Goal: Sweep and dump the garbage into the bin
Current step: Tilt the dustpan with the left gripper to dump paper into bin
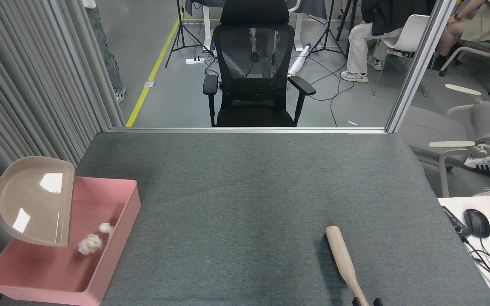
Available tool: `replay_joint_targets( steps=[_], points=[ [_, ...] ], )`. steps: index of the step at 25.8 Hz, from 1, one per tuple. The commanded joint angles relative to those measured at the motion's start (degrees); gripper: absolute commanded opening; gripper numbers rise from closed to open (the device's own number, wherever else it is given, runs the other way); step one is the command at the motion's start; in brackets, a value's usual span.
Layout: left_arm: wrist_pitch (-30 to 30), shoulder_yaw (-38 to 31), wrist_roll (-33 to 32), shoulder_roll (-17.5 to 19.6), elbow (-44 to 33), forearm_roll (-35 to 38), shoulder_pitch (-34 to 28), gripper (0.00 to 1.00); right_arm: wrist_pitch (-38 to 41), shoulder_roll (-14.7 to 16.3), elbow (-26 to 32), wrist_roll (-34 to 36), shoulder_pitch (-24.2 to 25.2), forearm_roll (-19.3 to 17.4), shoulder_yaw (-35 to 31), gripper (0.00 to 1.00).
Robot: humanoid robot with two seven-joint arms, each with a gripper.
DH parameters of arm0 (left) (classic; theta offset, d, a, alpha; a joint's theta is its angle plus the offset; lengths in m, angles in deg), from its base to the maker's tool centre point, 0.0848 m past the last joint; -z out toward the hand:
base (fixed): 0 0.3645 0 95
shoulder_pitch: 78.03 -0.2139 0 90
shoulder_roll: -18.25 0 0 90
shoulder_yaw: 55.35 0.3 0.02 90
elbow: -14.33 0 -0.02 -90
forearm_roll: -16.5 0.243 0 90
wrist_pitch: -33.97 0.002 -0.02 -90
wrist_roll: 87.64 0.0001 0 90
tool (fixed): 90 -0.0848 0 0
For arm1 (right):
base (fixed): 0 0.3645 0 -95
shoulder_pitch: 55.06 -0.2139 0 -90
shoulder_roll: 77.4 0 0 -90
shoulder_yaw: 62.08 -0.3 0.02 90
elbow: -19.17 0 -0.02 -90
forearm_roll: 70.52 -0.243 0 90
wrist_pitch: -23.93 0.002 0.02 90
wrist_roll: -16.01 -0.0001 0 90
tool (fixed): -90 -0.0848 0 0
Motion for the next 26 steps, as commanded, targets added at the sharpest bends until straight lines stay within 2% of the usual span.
replay_joint_targets(
  steps=[1,3,6,9,12,15,20,22,24,26],
  points=[
    [-0.09,0.00,-0.24,0.16,-1.91,1.93,-0.19,0.10,-0.05,0.00,0.04,0.42,0.00,-0.30,-0.39,0.91],
    [-0.09,0.00,-0.24,0.16,-2.96,3.16,-0.28,0.10,-0.05,-0.09,0.04,0.60,-0.09,-1.09,-0.66,0.96],
    [2.28,-0.09,-1.38,-0.11,-4.37,1.50,0.25,0.10,0.04,-0.09,0.22,0.60,-0.26,-3.91,-0.66,0.96],
    [8.96,-0.09,-5.78,0.59,-3.84,-8.08,0.95,0.09,0.04,-0.09,0.30,0.51,-0.27,-4.70,-0.75,0.96],
    [14.59,0.26,-6.57,3.06,-5.25,-18.19,0.77,0.08,0.04,-0.09,0.57,0.51,-0.44,-4.70,-0.83,0.96],
    [19.77,0.44,-7.10,3.06,-8.15,-24.78,0.51,0.08,0.04,-0.18,1.09,0.51,-0.53,-4.79,-1.19,0.96],
    [31.29,2.81,-9.47,2.62,-16.94,-37.88,-0.02,0.08,0.13,0.17,1.27,0.51,-0.53,-4.79,-2.41,0.96],
    [34.10,3.60,-9.47,2.44,-22.56,-39.64,-2.39,0.08,0.57,0.26,1.62,0.51,-0.53,-4.79,-3.56,0.96],
    [35.60,5.27,-9.12,0.33,-29.07,-39.73,-5.47,0.08,0.57,0.61,2.76,0.51,-0.44,-4.79,-4.26,0.96],
    [37.18,7.99,-8.77,-4.32,-34.43,-39.29,-7.75,0.08,0.66,1.23,3.64,0.16,-0.44,-4.79,-5.23,0.96]
  ],
)
